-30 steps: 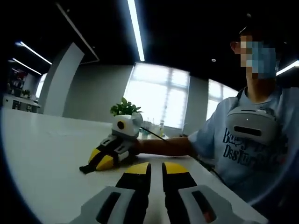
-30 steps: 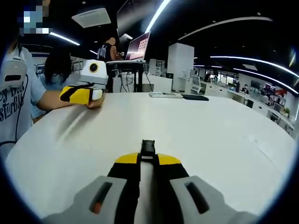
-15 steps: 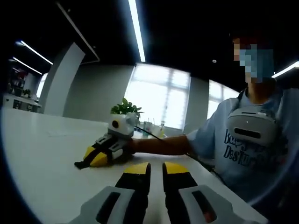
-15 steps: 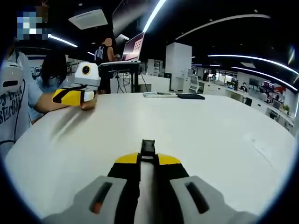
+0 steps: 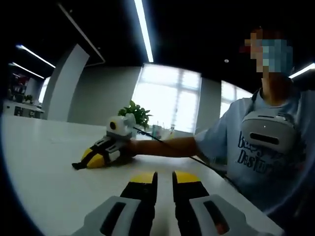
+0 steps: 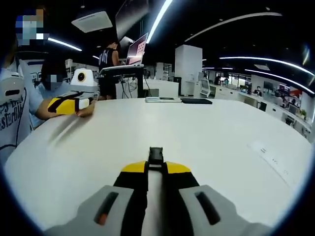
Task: Snap the two parts of the plastic buckle together until the buckle closes and remains connected.
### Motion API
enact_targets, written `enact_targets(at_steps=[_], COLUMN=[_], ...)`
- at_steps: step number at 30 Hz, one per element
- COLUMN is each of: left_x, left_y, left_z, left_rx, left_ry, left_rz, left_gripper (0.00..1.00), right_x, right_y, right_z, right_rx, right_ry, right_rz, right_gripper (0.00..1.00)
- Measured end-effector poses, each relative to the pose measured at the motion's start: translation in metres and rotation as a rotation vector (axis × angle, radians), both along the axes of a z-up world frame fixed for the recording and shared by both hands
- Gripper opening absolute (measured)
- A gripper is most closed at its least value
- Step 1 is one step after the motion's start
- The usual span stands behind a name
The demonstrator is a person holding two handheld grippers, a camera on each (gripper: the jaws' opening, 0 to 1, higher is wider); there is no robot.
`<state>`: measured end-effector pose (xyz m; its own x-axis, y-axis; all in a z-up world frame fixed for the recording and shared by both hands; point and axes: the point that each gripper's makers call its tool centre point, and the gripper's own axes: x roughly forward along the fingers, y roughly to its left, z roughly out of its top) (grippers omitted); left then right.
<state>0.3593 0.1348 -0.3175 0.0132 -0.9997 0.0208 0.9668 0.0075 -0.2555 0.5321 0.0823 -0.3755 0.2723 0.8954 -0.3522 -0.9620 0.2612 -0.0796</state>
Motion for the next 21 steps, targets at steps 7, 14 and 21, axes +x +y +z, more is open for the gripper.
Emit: enact_targets(at_steps=[7, 14, 21], left_x=[0.001, 0.005, 0.005], left_y=[0.0, 0.001, 0.001], left_z=[0.001, 0.005, 0.002], left_rx=[-0.004, -0.032, -0.012], left_ry=[0.003, 0.019, 0.011], left_rz=[0.014, 0.036, 0.035], left_gripper=[0.12, 0.14, 0.14], right_x=[0.015, 0.022, 0.029], right_y=[-0.003, -0.005, -0.006], right_z=[0.002, 0.002, 0.003], right_rx=[0.002, 0.003, 0.002], right_ry=[-0.011, -0.026, -0.025], right_rz=[0.036, 0.048, 0.04], right_gripper=[0.12, 0.12, 0.12])
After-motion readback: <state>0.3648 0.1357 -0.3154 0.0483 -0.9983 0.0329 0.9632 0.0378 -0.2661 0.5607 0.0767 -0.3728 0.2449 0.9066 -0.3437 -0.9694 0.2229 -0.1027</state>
